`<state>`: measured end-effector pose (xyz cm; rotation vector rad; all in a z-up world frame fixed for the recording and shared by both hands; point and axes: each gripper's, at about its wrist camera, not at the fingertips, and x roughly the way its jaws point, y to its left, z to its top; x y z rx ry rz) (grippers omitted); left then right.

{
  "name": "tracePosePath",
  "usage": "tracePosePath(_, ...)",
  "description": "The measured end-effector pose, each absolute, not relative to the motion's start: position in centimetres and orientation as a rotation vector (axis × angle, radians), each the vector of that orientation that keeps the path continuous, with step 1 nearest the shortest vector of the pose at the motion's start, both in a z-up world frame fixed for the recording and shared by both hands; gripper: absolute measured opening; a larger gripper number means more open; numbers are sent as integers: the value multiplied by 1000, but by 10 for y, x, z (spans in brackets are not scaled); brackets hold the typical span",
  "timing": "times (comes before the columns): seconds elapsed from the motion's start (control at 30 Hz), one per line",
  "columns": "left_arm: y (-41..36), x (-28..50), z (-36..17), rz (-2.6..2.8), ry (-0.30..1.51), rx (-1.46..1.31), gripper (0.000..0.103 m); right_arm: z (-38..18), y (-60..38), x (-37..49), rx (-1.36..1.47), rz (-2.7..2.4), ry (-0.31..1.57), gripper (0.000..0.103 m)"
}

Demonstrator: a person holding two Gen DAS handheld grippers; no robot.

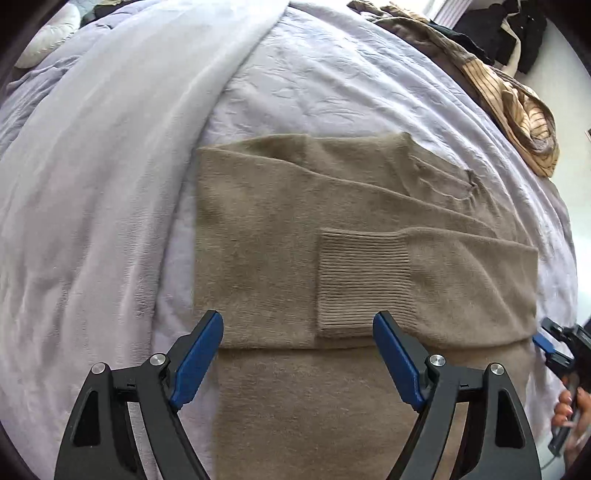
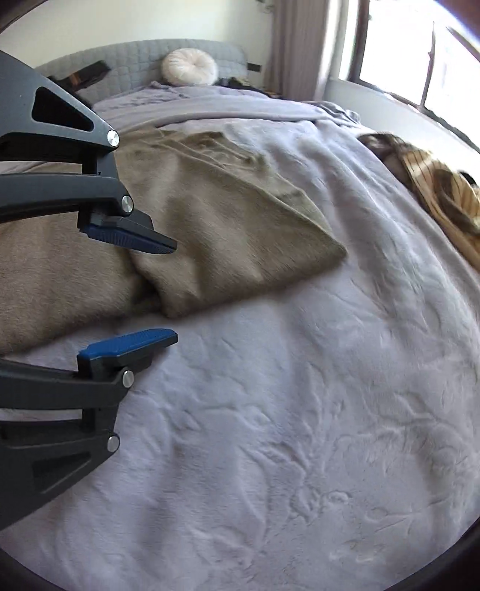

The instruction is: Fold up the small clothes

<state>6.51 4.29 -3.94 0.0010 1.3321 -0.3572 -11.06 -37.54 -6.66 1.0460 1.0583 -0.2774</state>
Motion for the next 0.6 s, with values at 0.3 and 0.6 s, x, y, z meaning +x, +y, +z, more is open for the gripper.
tracePosePath(0.3,3,66,-77,-260,1336,238,84,-83,-362,-78,853,-265,1201,19)
tracePosePath(0.6,21,55,-57,-253,1364,213,84,-53,-331,-72,563,-355,1289,30)
